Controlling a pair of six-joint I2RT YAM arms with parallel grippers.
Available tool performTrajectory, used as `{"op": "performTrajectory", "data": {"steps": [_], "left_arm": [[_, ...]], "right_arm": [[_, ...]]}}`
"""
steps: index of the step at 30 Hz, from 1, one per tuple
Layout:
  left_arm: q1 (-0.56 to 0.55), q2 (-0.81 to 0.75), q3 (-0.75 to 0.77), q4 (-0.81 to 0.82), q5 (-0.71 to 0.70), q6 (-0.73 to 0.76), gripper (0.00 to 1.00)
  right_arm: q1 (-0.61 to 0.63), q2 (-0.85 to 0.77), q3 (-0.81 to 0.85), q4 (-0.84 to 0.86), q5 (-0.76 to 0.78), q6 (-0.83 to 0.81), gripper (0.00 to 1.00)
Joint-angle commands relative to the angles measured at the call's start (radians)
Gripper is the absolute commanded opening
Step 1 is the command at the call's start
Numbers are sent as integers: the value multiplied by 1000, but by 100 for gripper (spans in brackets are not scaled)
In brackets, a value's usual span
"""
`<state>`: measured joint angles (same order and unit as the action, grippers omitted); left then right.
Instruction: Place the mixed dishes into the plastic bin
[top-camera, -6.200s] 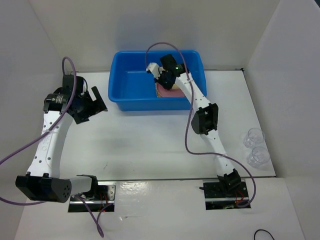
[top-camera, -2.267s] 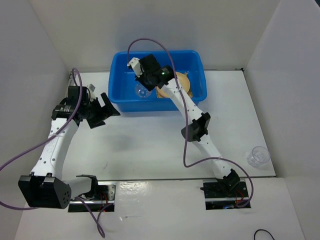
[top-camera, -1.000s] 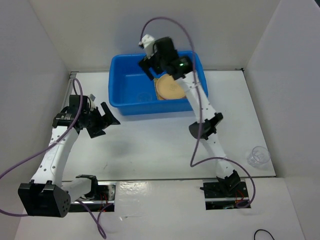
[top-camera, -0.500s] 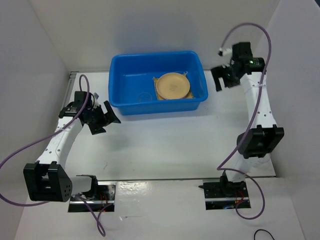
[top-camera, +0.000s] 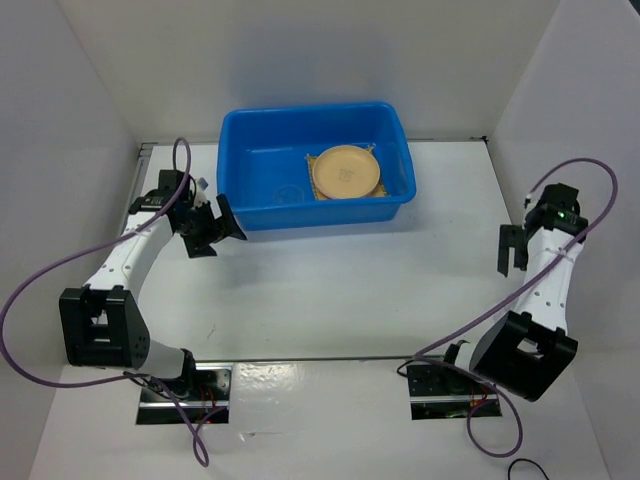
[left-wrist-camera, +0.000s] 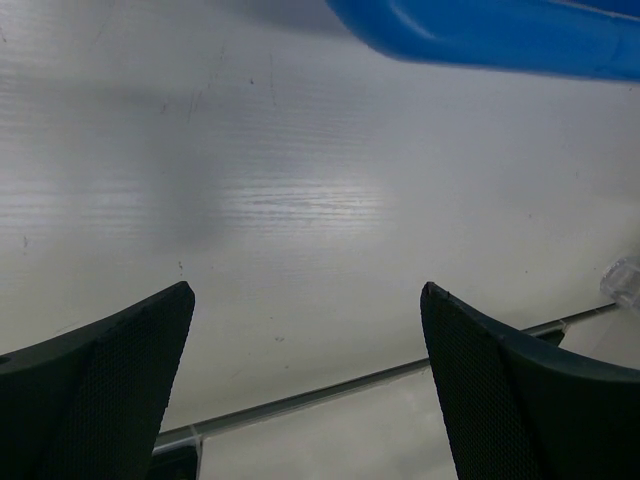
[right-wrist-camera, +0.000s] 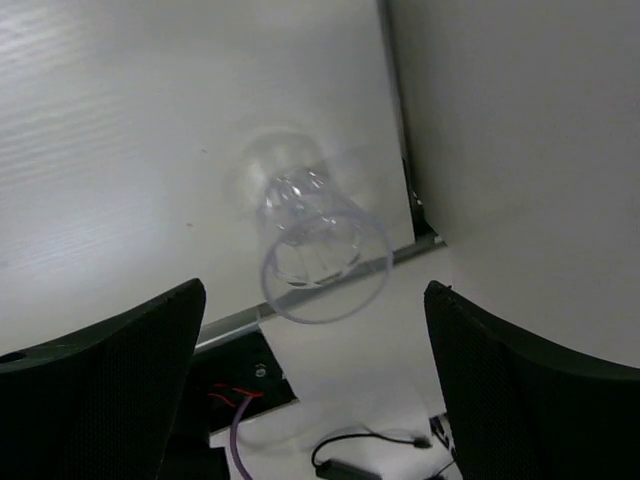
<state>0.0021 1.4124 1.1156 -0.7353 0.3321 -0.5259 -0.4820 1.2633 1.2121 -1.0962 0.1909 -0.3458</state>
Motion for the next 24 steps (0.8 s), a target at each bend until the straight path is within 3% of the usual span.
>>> {"op": "performTrajectory", "data": {"steps": [1,6,12,24], "left_arm": [[-11,29,82,-4,9,56,100],[-25,53,115,-35,-11,67,100],[-25,53,115,-45,-21,86,100],[-25,25,64,-24,-22,95,100]], "right_arm": [[-101,-22,-51,94,62,-64,94],[-233,-36,-98,128,71,-147,94],[-242,-25,-167,139,62,-156,94],[-415,125,-220,194,-19,-256,93]]}}
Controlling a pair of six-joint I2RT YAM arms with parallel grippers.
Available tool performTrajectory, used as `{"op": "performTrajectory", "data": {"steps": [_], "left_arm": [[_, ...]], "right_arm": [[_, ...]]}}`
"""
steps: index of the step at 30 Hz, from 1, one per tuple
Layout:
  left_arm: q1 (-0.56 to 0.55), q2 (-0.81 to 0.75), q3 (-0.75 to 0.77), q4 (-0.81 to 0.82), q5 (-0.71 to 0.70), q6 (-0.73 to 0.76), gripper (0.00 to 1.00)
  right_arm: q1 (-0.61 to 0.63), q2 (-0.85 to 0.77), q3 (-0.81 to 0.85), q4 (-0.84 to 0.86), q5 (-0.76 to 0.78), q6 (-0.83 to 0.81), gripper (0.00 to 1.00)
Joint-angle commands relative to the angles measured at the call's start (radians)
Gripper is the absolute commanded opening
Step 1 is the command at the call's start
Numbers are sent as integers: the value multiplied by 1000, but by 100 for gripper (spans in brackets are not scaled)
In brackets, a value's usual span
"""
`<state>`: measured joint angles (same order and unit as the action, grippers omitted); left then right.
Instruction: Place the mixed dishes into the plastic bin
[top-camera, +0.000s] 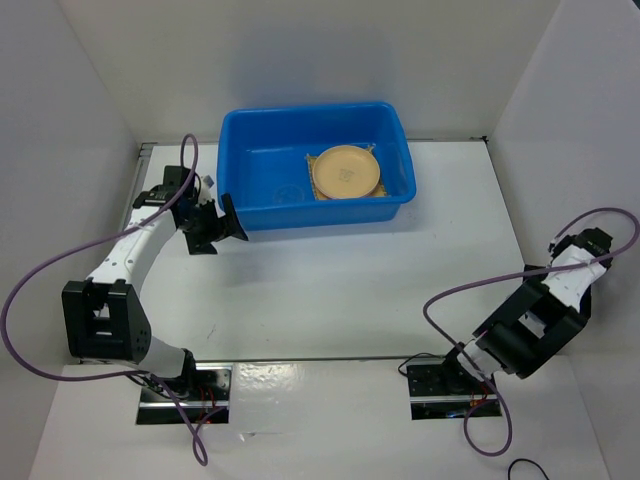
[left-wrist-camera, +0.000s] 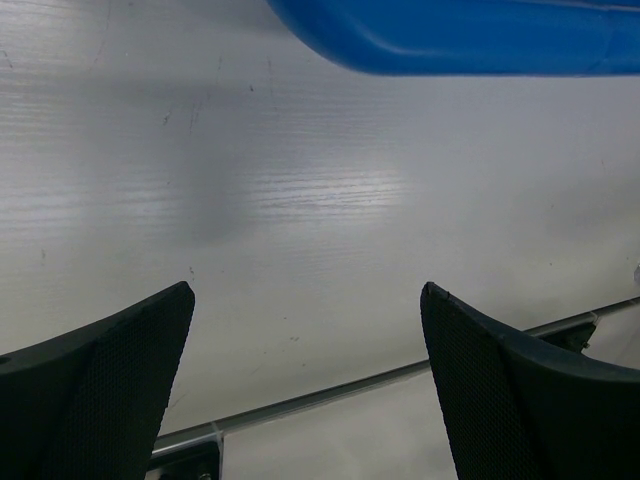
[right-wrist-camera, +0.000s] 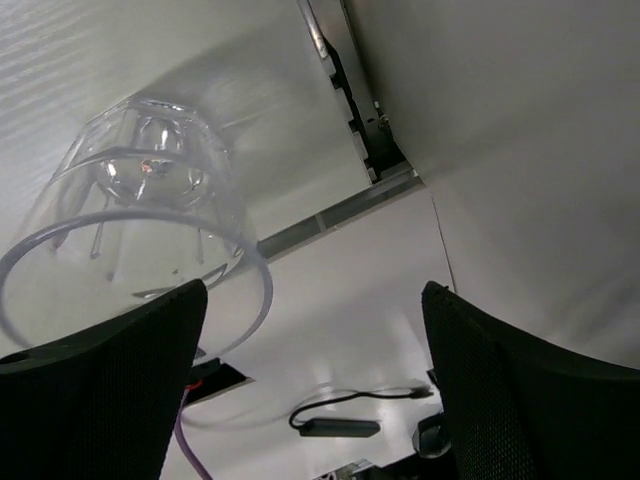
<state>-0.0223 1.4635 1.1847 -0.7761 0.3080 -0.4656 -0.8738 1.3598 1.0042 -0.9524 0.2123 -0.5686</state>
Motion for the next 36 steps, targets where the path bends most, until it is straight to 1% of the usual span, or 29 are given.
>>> {"op": "performTrajectory", "data": {"steps": [1,2,5,6,8,9,10,11,12,13,14,15,17,18,20,21,22,23,24,25,26,28,29,31,32,33,34,35,36], "left_arm": [[-1,-26,-5,17,2,35,100],[-1,-26,-5,17,2,35,100],[-1,-26,-5,17,2,25,100],[-1,-26,-5,17,2,25,100],[-1,-26,-5,17,2,25,100],[-1,-26,-5,17,2,25,100],[-1,-35,-16,17,2,25,100],[-1,-35,-16,17,2,25,100],[-1,-46,-16,17,2,25,100],[-1,-46,-25,17,2,16,100],[-1,-46,-25,17,2,16,100],[-1,-57,-25,17,2,16,100],[-1,-68,-36,17,2,7,100],[-1,-68,-36,17,-7,7,100],[-1,-77,-45,26,-7,-2,100],[-1,-77,-45,26,-7,-2,100],[-1,-77,-45,35,-7,-2,100],[-1,-77,-54,35,-7,-13,100],[-1,-77,-54,35,-7,-13,100],[-1,-87,-54,35,-16,-13,100],[-1,-88,-54,35,-17,-25,100],[-1,-98,-54,44,-27,-34,100],[-1,-107,-54,44,-27,-34,100],[-1,-118,-63,35,-39,-44,100],[-1,-144,-72,35,-40,-56,100],[-1,-155,-73,35,-49,-68,100],[-1,-175,-85,35,-49,-68,100],[-1,-184,-97,25,-49,-77,100],[-1,-184,-97,24,-49,-77,100]], "right_arm": [[-24,51,-12,50,-40,-42,92],[-33,51,-12,50,-69,-42,92],[-33,79,-21,23,-138,-42,82],[-33,93,-21,23,-151,-42,74],[-33,122,-39,23,-172,-42,62],[-33,133,-39,23,-183,-31,51],[-33,143,-39,12,-197,-31,43],[-33,153,-39,-5,-206,-31,32],[-33,162,-30,-15,-220,-19,8],[-42,162,12,-31,-229,-19,0],[-42,141,45,-66,-240,-7,0],[-42,125,129,-83,-266,4,0],[-2,92,238,-135,-287,33,0],[21,91,367,-155,-287,47,0],[108,114,521,-230,-312,99,0],[140,137,698,-261,-339,119,0],[206,168,794,-296,-358,139,0],[237,239,894,-333,-385,188,0],[272,266,1063,-350,-398,220,0],[362,286,1135,-350,-398,234,0],[422,333,1257,-350,-398,243,0],[540,378,1352,-339,-386,254,0],[649,395,1387,-329,-386,265,0],[741,462,1493,-319,-399,265,0],[815,491,1586,-319,-418,265,0],[855,565,1640,-319,-418,265,0],[925,609,1768,-319,-418,265,0],[958,657,1839,-319,-418,275,0],[990,750,1904,-306,-418,285,0]]}}
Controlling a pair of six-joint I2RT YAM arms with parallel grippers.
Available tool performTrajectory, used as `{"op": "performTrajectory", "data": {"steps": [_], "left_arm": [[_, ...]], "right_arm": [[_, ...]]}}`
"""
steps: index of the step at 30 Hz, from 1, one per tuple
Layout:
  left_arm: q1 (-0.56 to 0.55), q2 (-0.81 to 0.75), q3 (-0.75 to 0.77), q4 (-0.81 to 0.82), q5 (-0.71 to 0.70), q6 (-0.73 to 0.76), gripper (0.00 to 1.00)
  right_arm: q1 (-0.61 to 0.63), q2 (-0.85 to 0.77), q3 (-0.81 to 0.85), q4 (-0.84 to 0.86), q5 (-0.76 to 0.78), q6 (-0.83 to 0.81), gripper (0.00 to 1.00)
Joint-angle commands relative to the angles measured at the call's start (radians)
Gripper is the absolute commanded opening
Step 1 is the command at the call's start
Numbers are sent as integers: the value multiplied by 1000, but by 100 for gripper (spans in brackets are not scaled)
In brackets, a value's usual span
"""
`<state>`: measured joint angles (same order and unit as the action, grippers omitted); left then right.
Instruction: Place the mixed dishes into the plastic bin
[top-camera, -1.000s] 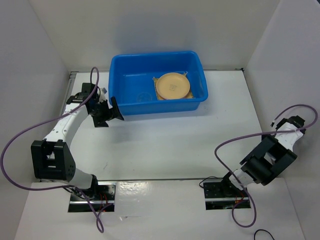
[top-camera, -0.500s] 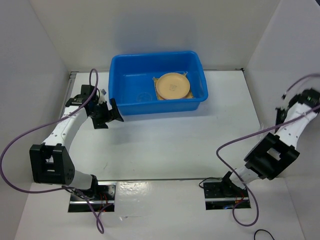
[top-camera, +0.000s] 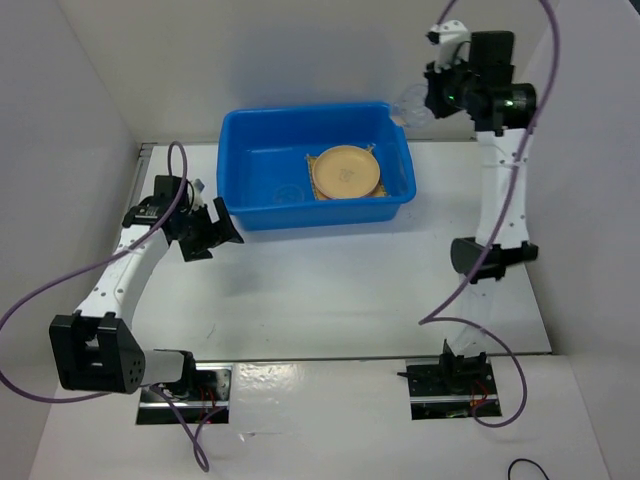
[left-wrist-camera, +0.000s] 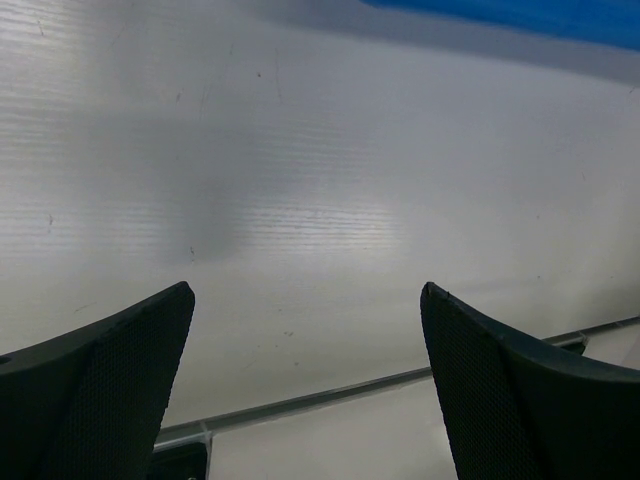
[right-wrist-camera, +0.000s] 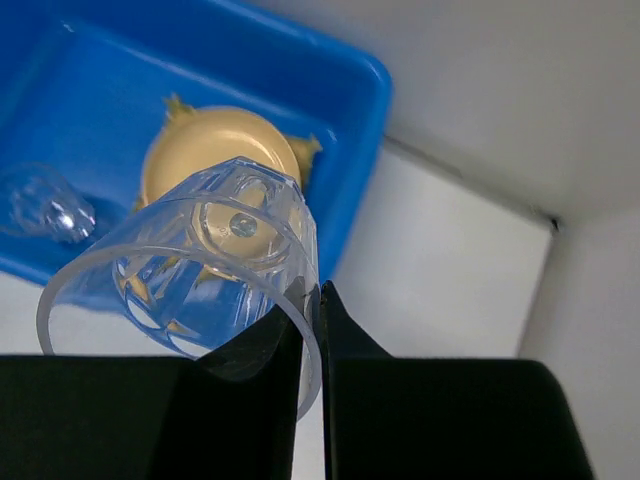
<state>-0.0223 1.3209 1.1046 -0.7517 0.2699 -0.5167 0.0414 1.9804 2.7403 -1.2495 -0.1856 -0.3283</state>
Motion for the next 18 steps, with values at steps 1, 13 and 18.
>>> {"op": "performTrajectory", "data": {"steps": [1,13,18], "left_arm": [[-1,-55,-26,-12,-11,-37,100],[-1,-186,-81,-100,-60,-98,100],[-1,-250,-114,-156,-70,-131,100]], "right_arm": [[107,173,268,1,-9,44,0],[383,573,397,334,21,107,2],[423,690,397,398,31,107,2]]}}
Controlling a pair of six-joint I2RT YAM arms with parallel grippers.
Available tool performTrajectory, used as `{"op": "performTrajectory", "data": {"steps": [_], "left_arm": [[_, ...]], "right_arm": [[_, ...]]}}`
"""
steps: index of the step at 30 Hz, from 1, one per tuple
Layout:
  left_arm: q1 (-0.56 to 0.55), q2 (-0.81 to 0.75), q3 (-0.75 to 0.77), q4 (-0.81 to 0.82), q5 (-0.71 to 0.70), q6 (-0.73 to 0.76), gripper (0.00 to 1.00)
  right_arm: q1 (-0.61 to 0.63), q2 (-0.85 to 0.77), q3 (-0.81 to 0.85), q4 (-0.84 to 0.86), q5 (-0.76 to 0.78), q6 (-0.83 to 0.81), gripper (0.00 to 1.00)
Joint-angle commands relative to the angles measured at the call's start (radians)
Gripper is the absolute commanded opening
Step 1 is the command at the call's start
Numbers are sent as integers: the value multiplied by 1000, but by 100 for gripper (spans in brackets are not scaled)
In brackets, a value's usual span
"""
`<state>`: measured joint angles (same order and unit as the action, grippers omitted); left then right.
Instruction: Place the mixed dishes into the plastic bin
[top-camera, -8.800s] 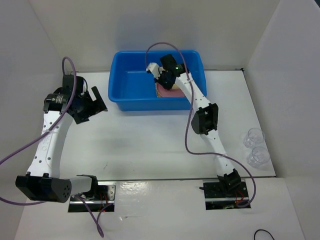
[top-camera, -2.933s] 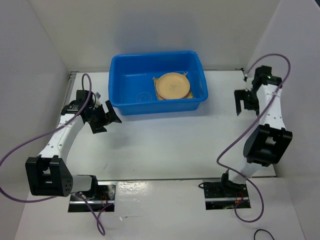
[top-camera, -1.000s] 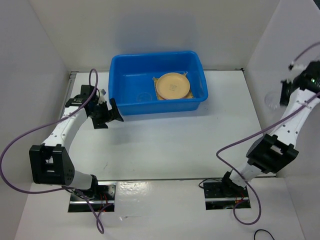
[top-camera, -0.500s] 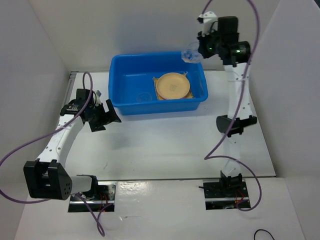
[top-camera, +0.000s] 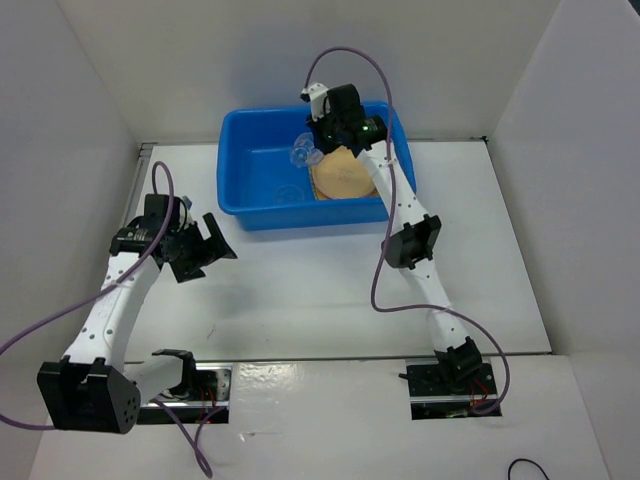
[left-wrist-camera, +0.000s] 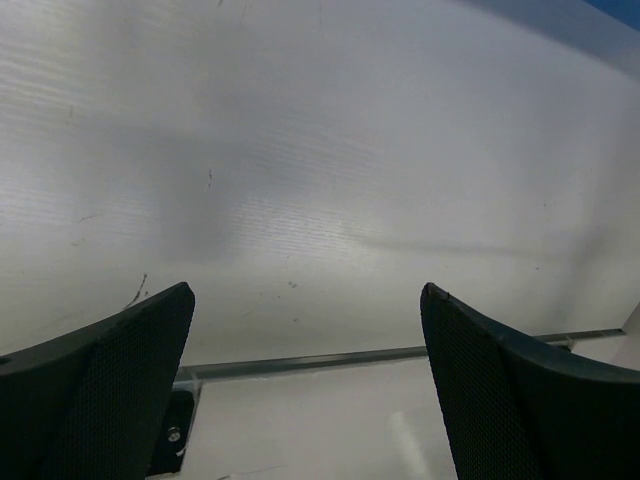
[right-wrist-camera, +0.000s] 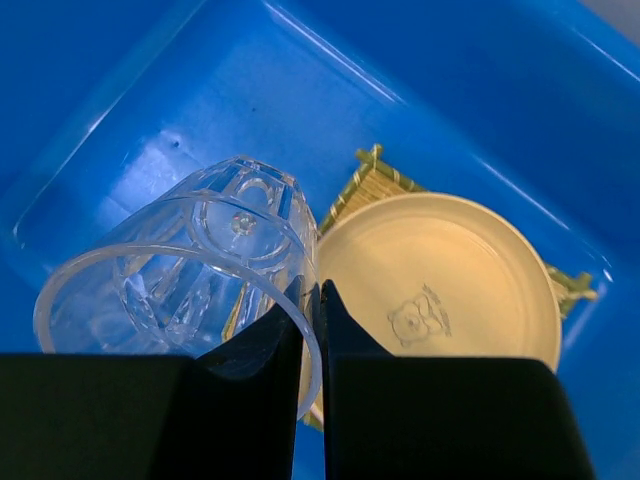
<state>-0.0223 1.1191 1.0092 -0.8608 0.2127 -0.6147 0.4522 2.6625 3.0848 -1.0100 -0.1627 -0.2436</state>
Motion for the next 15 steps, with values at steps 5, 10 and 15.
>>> {"op": "performTrajectory", "data": {"steps": [5,10,15], "left_arm": [[-1,-100,-27,-86,-13,-63,100],[-1,-110,-27,-118,-13,-74,100],[-1,-110,-18,-127,-32,-92,100]], "right_arm": [[22,98,52,231,40,10,4],[22,155,52,243,40,-8,5],[22,203,42,243,29,-36,8]]}}
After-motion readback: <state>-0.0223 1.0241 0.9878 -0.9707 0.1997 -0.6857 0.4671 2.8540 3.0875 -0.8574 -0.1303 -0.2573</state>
